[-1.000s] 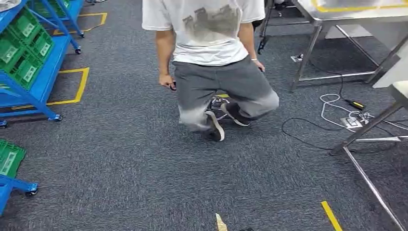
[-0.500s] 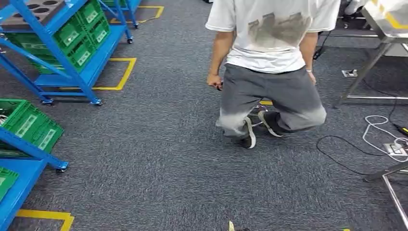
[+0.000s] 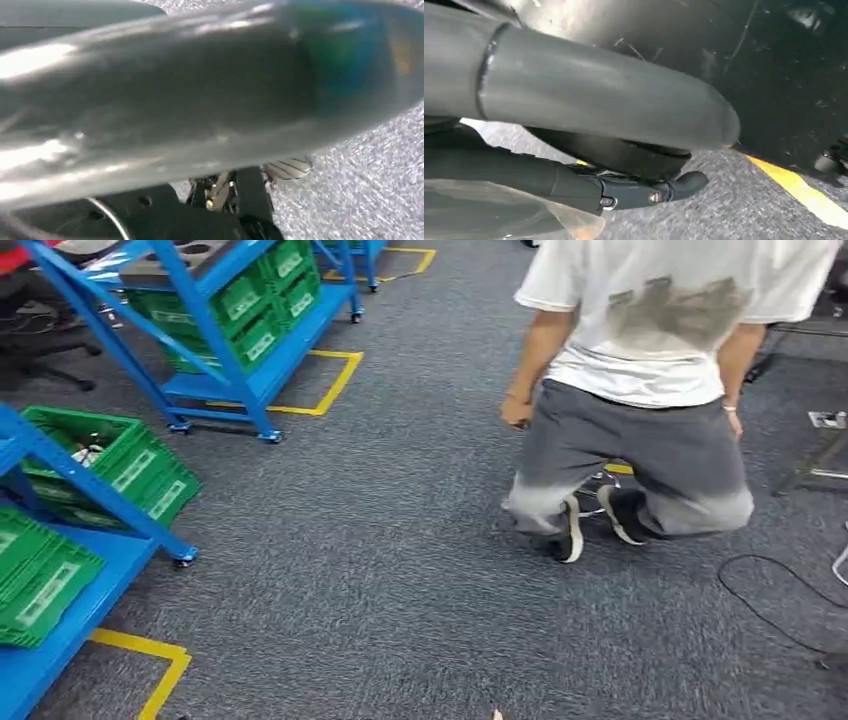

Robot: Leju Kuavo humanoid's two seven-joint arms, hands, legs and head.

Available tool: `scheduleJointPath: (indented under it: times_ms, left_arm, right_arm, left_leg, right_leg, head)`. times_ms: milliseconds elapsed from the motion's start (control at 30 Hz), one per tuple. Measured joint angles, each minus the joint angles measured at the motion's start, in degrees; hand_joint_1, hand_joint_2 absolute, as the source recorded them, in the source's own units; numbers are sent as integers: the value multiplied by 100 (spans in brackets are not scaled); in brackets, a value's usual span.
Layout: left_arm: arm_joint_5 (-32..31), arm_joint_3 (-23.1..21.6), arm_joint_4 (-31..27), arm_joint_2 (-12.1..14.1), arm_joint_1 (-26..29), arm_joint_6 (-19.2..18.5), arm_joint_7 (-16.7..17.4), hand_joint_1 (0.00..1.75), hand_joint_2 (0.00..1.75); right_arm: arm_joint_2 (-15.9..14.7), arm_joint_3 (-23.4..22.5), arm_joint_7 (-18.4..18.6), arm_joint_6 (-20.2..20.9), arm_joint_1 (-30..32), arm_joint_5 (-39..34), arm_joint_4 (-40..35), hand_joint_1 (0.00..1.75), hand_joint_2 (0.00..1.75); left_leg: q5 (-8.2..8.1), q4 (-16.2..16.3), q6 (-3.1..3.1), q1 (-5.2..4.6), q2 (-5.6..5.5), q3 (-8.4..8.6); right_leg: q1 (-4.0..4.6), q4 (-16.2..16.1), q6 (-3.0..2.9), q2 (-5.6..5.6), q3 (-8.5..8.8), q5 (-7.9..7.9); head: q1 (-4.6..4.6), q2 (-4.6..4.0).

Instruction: Take the parts from the cabinet and place them on the table.

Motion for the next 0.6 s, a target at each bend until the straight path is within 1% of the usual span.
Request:
scheduleJointPath:
  times_ms: [33,67,100,133,167,200,233,267,300,333,367,400,433,467,500,533,567,600]
  left_arm:
    - [-11,-26,0,-17,-3,-4,0,0,0]
    - [-18,-46,0,-31,-33,-11,0,0,0]
    - [-24,-70,0,-35,-54,-9,0,0,0]
    - [-26,-79,0,-39,-50,-9,0,0,0]
    - [-50,-81,0,-48,-29,-2,0,0,0]
    - [-105,-85,0,-48,-29,9,17,0,0]
    - [-147,-103,0,-61,-17,33,20,0,0]
    - [-245,-131,0,-63,-27,86,50,0,0]
    - [-367,-197,0,-74,-34,137,83,0,0]
    - [-463,-258,0,-77,-35,175,114,0,0]
    - [-490,-302,0,-79,-35,186,122,0,0]
    - [-485,-339,0,-92,-30,208,122,0,0]
    - [-477,-350,0,-96,-28,223,122,0,0]
    - [-477,-361,0,-105,-26,234,122,0,0]
    - [-481,-370,0,-116,-25,236,122,0,0]
    - [-496,-383,0,-140,-24,238,122,0,0]
    - [-507,-394,0,-157,-32,238,122,0,0]
    - [-525,-407,0,-164,-35,238,120,0,0]
  right_arm:
    - [-2,2,0,20,-2,0,0,0,0]
    - [-2,7,15,48,0,13,0,0,0]
    - [0,20,42,81,-5,50,0,0,0]
    - [-2,52,85,129,-22,96,0,0,0]
    - [0,89,148,162,-38,217,0,0,0]
    - [9,135,238,177,-58,401,0,0,0]
    - [11,225,287,197,-61,606,0,0,0]
    - [15,335,313,201,-61,704,0,0,0]
    - [15,432,308,182,-72,760,0,0,0]
    - [15,496,306,160,-97,806,0,0,0]
    - [15,540,295,127,-114,848,0,0,0]
    - [15,603,275,98,-132,912,0,0,0]
    - [15,657,269,83,-132,946,0,0,0]
    - [15,711,267,72,-125,986,0,0,0]
    - [15,748,267,68,-112,1032,0,0,0]
    - [15,799,269,59,-84,1064,0,0,0]
    - [13,831,271,50,-75,1073,2,0,0]
    - [15,852,291,57,-79,1082,4,0,0]
  left_leg:
    - [3,-288,-17,-24,330,143]
    - [-52,-399,47,-99,417,171]
    - [-77,-358,121,-83,353,145]
    - [-97,-346,153,-93,292,142]
    - [-104,-348,198,-100,206,134]
    - [-79,-376,242,-76,123,153]
    - [-77,-380,283,-61,63,156]
    - [-79,-380,318,-62,5,152]
    - [-86,-380,346,-69,-75,151]
    - [-97,-380,365,-81,-145,153]
    - [-104,-378,377,-96,-223,162]
    - [-110,-378,387,-112,-322,185]
    - [-115,-378,392,-122,-402,203]
    - [-125,-377,398,-138,-525,230]
    - [-131,-378,397,-143,-610,243]
    - [-135,-378,394,-131,-697,239]
    - [-140,-350,367,-165,-769,214]
    - [-130,-353,337,-124,-836,180]
  right_leg:
    - [18,0,54,-53,35,-35]
    - [72,30,111,-97,-24,-89]
    - [85,4,136,-171,12,-107]
    - [88,-15,152,-247,47,-122]
    - [82,-38,174,-333,167,-132]
    - [74,-35,212,-348,163,-170]
    - [54,103,235,0,89,-301]
    - [49,419,228,207,-61,-489]
    - [60,941,218,330,-322,-713]
    - [69,1403,209,373,-572,-876]
    - [77,1726,197,384,-768,-947]
    - [85,1821,173,391,-880,-855]
    - [92,1689,144,402,-861,-683]
    - [104,1233,87,462,-720,-310]
    - [116,772,30,577,-569,-5]
    - [128,310,-35,845,-447,200]
    - [92,241,-67,1015,-394,172]
    - [109,128,-38,979,-299,103]
  head:
    - [-4,0]
    - [-44,0]
    - [-11,0]
    - [28,0]
    - [44,0]
    - [37,0]
    - [72,0]
    - [94,0]
    - [122,0]
    - [131,0]
    - [131,0]
    - [129,0]
    - [133,0]
    - [144,0]
    - [144,0]
    - [144,0]
    - [122,0]
    - [151,0]
